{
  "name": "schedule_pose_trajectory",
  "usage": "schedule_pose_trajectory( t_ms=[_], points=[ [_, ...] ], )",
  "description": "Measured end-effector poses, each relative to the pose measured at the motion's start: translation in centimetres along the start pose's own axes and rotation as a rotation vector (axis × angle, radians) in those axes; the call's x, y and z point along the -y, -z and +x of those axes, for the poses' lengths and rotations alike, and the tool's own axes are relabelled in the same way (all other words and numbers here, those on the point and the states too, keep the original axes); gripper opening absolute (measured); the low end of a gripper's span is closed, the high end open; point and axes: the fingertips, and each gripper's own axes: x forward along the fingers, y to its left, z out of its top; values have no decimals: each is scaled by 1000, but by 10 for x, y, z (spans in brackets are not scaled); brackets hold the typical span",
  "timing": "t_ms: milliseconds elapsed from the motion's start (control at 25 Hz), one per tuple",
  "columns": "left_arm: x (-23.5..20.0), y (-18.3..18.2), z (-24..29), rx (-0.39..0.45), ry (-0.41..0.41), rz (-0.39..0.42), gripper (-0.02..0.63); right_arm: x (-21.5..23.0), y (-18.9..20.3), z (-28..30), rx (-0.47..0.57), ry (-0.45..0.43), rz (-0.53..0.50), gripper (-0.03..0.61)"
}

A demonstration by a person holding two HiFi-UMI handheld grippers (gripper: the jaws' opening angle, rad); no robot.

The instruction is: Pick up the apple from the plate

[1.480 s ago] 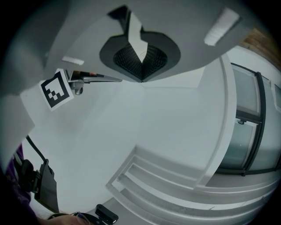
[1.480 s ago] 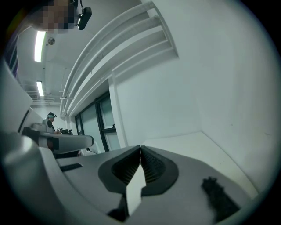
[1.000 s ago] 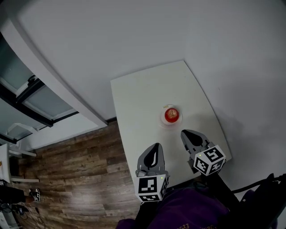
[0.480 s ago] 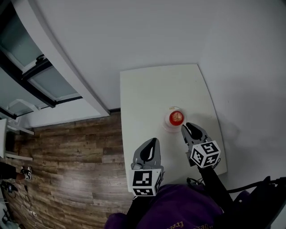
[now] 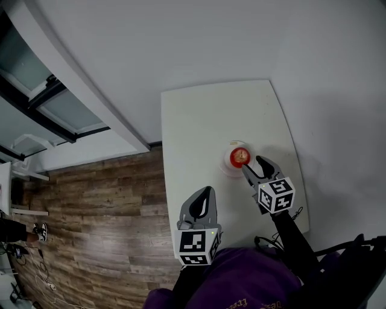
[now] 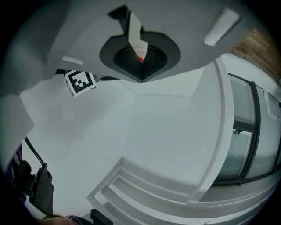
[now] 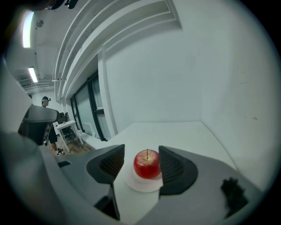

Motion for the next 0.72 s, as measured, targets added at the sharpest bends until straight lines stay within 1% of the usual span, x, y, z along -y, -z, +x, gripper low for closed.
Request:
schedule_pose_trajectory(
  t_ms=[280,520,720],
  points=[
    [-10,4,7,-24,-22,-2,6,5,15,24,-76,-4,-33,301],
    [-13,7,12,-34,-37,1,6,11,28,41,-123,8,-43,342],
    [-16,10,12,-47,-34,-1,6,7,39,53,-165,-3,-43,356]
  ],
)
